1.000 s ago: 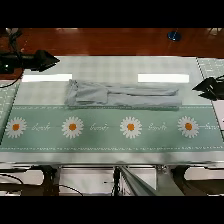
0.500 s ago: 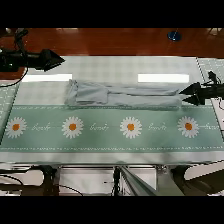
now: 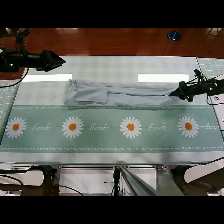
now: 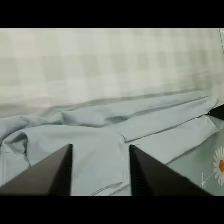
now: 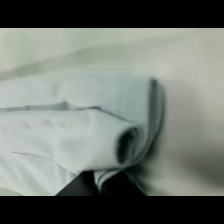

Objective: Fold the shirts.

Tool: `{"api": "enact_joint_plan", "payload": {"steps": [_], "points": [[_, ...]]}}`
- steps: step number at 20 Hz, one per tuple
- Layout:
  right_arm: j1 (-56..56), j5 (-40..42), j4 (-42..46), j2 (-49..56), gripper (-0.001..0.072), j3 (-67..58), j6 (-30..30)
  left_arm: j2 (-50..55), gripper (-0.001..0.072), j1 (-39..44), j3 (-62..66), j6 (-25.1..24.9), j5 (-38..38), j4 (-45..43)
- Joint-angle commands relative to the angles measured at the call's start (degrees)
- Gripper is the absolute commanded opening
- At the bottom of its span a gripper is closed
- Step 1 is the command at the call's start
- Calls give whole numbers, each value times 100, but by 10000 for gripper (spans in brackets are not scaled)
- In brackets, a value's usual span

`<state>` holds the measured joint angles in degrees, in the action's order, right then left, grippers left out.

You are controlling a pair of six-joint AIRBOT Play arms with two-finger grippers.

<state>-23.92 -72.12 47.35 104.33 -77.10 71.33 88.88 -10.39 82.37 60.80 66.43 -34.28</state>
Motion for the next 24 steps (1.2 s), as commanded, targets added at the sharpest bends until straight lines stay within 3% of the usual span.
{"api": "enact_joint_plan", "payload": {"steps": [1, 2, 3, 14, 20, 24], "points": [[111, 76, -433, -280, 13, -22, -133, -4, 217, 168, 7, 0, 68, 7], [76, 39, -442, -446, 14, -83, -133, -4, 71, 299, 7, 33, 72, 7], [81, -35, -439, -645, 13, -160, -129, 0, 40, 472, 7, 168, 57, 9], [76, -918, -328, -2177, 14, -289, 63, 455, 39, 3051, 7, 1696, -1097, 2], [76, -981, -319, -2710, 14, -289, 201, 1274, 39, 3886, 7, 2157, -1139, 7], [81, -1008, -354, -2955, 14, -289, 297, 1539, 39, 4227, 24, 2159, -1261, 227]]}}
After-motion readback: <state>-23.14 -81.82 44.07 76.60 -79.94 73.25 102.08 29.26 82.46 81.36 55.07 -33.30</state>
